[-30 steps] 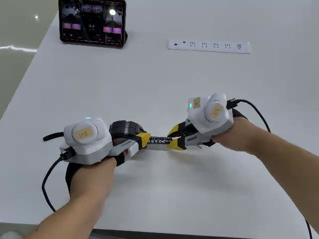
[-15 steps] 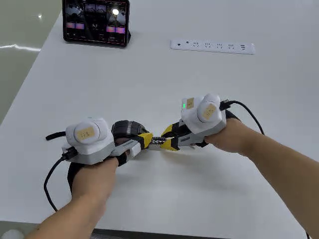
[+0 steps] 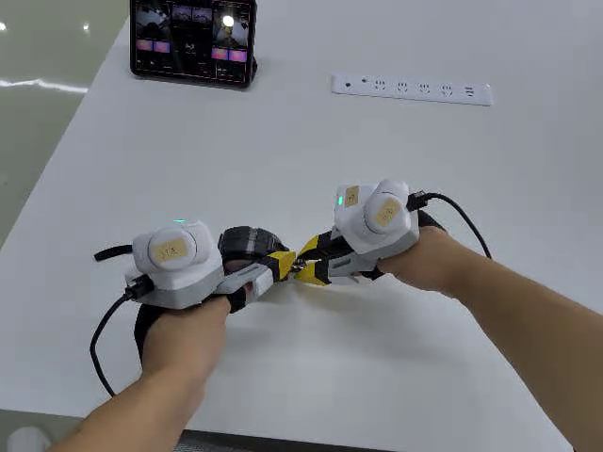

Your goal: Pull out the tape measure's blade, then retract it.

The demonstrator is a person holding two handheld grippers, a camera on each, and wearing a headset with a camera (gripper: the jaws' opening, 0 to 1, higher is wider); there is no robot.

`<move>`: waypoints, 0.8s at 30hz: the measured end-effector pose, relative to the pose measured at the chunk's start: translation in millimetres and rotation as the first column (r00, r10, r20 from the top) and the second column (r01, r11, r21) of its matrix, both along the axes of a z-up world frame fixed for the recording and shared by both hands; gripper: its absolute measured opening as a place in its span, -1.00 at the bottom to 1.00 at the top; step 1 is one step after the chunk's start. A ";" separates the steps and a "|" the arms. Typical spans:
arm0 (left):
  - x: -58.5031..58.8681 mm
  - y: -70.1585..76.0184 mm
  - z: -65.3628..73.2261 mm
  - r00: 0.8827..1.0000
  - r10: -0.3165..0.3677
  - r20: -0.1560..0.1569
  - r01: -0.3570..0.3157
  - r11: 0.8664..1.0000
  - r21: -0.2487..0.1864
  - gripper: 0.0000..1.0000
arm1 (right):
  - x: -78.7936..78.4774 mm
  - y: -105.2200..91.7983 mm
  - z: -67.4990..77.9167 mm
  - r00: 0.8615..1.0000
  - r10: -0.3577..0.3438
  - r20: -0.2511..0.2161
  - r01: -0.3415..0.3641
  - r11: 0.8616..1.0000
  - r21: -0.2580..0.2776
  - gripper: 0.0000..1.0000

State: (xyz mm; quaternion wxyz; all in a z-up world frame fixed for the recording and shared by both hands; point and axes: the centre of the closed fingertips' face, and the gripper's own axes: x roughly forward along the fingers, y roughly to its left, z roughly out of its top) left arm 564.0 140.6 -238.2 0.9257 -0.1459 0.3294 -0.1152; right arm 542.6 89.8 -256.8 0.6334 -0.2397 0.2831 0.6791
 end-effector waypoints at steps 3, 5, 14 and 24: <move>0.0 0.0 0.1 1.000 0.001 0.001 -0.001 1.000 0.001 0.19 | 0.2 2.5 -0.3 1.000 0.002 -0.001 -0.002 1.000 0.001 -0.79; -0.1 0.0 0.0 1.000 0.001 0.001 -0.001 1.000 0.001 0.19 | 0.0 3.2 -0.2 1.000 0.003 0.000 -0.003 1.000 0.001 -0.79; -1.6 -1.6 1.2 1.000 0.001 0.001 -0.001 1.000 0.001 0.19 | -0.8 4.1 -1.3 1.000 -0.003 -0.004 0.003 1.000 0.008 -0.78; -2.3 -2.8 2.3 1.000 0.002 0.006 -0.002 1.000 0.011 0.20 | -0.8 4.0 -2.4 1.000 -0.011 0.001 0.011 1.000 0.000 -0.77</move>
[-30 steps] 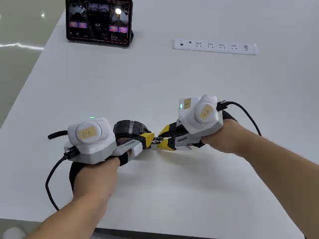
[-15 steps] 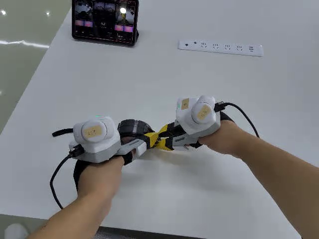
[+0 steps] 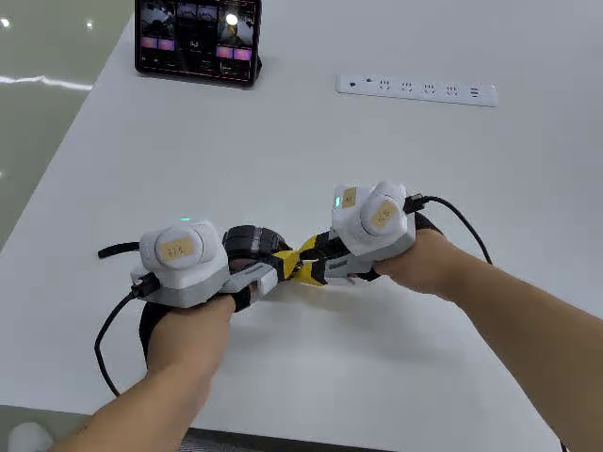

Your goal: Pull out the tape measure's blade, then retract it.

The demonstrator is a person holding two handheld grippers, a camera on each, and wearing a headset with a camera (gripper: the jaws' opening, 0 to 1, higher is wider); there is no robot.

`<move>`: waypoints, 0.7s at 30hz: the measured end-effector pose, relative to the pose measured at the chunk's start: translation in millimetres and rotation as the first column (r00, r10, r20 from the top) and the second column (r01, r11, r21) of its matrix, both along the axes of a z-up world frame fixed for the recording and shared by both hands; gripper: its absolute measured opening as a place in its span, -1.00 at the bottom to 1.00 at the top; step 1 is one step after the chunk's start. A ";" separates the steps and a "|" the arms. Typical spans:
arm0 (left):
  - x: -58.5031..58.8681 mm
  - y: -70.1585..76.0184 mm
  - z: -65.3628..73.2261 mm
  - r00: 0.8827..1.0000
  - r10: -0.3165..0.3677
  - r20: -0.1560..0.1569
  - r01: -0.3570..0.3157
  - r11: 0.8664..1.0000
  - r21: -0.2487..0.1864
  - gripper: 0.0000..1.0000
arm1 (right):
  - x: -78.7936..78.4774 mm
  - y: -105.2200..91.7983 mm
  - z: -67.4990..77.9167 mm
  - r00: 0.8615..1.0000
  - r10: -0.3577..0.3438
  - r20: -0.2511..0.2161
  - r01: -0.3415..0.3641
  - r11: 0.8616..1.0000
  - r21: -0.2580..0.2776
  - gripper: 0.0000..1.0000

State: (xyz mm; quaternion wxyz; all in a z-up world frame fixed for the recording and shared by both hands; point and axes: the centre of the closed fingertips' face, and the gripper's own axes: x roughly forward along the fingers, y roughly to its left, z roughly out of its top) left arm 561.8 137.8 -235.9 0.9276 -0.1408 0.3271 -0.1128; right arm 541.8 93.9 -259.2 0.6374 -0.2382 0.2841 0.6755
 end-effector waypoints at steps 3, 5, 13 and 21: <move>0.4 0.3 -0.3 1.000 -0.006 0.003 0.006 1.000 0.002 0.21 | -0.5 -0.2 -0.5 1.000 0.002 0.002 -0.002 1.000 -0.005 -0.77; -0.2 -0.4 -0.4 1.000 -0.021 0.005 0.021 1.000 0.005 0.21 | -1.6 -0.7 -1.5 1.000 0.001 0.001 -0.001 1.000 -0.011 -0.76; -1.4 -1.5 -0.2 0.999 -0.038 -0.005 0.038 0.999 0.012 0.22 | 2.0 -5.9 2.9 1.000 -0.017 -0.007 0.017 1.000 -0.009 -0.67; -0.2 -0.2 -0.3 0.999 -0.038 -0.010 0.038 0.999 -0.003 0.21 | 1.7 -6.0 5.5 1.000 -0.024 -0.013 0.024 1.000 -0.004 -0.67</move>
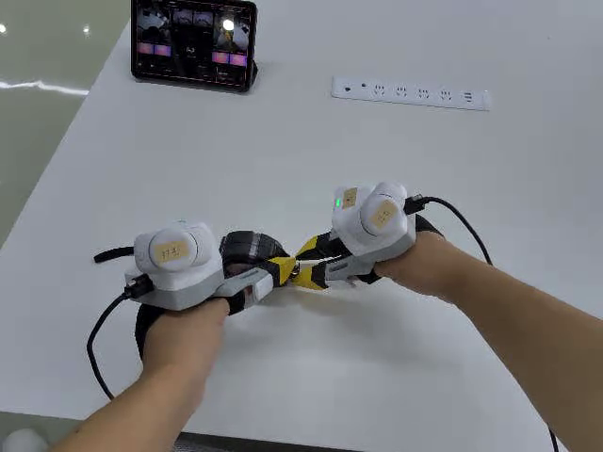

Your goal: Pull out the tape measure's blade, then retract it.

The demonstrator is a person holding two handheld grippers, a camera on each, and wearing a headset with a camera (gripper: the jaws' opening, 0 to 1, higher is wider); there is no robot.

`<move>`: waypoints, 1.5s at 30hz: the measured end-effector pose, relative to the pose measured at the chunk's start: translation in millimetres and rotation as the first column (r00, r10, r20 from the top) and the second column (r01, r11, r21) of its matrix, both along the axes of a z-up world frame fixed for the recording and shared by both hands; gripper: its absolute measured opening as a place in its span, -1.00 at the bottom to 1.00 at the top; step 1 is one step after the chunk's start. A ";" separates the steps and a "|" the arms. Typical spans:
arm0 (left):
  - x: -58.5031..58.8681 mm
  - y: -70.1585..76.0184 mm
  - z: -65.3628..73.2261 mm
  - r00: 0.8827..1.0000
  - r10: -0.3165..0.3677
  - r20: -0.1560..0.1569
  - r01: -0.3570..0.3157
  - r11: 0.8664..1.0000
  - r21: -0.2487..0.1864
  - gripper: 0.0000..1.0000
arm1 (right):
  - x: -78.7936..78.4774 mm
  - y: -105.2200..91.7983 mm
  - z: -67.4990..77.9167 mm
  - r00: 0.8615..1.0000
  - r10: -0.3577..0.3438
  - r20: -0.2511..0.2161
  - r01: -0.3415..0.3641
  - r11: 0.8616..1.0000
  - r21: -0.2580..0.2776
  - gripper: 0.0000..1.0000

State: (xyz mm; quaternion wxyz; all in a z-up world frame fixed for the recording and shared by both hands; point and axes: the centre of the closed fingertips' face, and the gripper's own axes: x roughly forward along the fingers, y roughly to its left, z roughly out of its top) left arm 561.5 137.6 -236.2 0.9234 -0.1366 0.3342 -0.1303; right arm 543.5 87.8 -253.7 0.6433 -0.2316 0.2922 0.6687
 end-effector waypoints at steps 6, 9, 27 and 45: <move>-1.8 0.2 0.9 1.000 -0.013 -0.004 0.013 1.000 0.007 0.21 | -0.5 -1.7 2.7 1.000 -0.014 0.003 0.014 1.000 0.002 -0.58; -3.4 0.7 0.6 1.000 -0.013 -0.010 0.013 1.000 0.006 0.25 | -0.1 -3.3 5.4 1.000 -0.027 -0.002 0.027 1.000 0.005 -0.51; -10.1 0.0 6.0 0.999 -0.040 -0.009 0.040 0.999 0.008 0.22 | 2.4 -6.0 11.0 0.997 -0.075 0.004 0.075 0.997 0.011 -0.24; -15.0 -3.1 10.6 0.994 -0.106 0.021 0.106 0.994 0.037 0.32 | 0.6 -16.4 14.3 0.994 -0.105 0.014 0.105 0.995 0.000 -0.05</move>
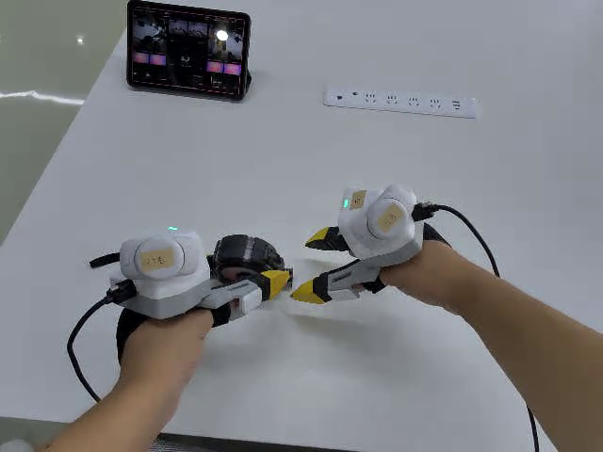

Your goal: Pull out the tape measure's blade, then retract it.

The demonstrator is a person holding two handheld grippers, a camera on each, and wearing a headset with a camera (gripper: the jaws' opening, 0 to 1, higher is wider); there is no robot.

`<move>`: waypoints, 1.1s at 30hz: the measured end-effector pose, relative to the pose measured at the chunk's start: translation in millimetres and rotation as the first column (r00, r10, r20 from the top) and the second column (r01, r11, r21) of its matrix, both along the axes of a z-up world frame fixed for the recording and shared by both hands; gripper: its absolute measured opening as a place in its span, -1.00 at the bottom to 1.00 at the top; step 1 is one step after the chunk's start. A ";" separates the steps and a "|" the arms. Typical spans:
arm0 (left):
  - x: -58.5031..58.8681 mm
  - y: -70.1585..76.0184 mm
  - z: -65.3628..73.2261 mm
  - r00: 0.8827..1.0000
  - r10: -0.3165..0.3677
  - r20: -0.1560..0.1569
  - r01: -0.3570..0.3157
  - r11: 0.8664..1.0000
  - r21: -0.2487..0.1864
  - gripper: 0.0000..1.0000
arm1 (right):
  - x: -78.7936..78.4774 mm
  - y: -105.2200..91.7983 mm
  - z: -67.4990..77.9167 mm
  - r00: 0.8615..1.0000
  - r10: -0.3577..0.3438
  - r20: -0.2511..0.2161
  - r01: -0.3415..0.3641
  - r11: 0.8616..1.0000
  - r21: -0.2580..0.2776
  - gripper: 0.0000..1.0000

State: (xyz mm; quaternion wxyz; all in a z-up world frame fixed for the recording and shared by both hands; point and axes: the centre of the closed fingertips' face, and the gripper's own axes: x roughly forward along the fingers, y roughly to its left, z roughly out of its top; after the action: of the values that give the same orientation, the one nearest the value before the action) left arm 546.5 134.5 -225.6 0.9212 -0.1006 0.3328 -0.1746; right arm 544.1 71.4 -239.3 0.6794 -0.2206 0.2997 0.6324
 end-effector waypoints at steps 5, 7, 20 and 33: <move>-4.0 1.7 1.6 1.000 -0.026 0.007 0.026 1.000 0.011 0.36 | -1.6 -5.6 5.1 1.000 -0.023 0.003 0.023 1.000 0.017 0.01; -5.1 2.3 1.7 0.999 -0.035 0.006 0.034 0.999 0.014 0.37 | -2.1 -6.5 5.8 1.000 -0.027 0.012 0.027 0.999 0.017 0.03; -16.1 2.5 5.0 0.990 -0.136 0.034 0.133 0.987 0.085 0.52 | -7.5 -21.6 15.3 0.997 -0.080 0.021 0.079 0.996 0.029 0.12; -23.6 3.9 11.5 0.977 -0.208 0.048 0.202 0.973 0.109 0.57 | -16.5 -42.4 22.1 0.992 -0.128 0.020 0.128 0.991 0.032 0.16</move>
State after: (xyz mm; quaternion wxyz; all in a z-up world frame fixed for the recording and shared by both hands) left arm 522.9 138.3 -214.1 0.9117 -0.0128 0.3226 -0.2542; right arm 527.6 29.0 -217.2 0.7251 -0.1973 0.2959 0.5897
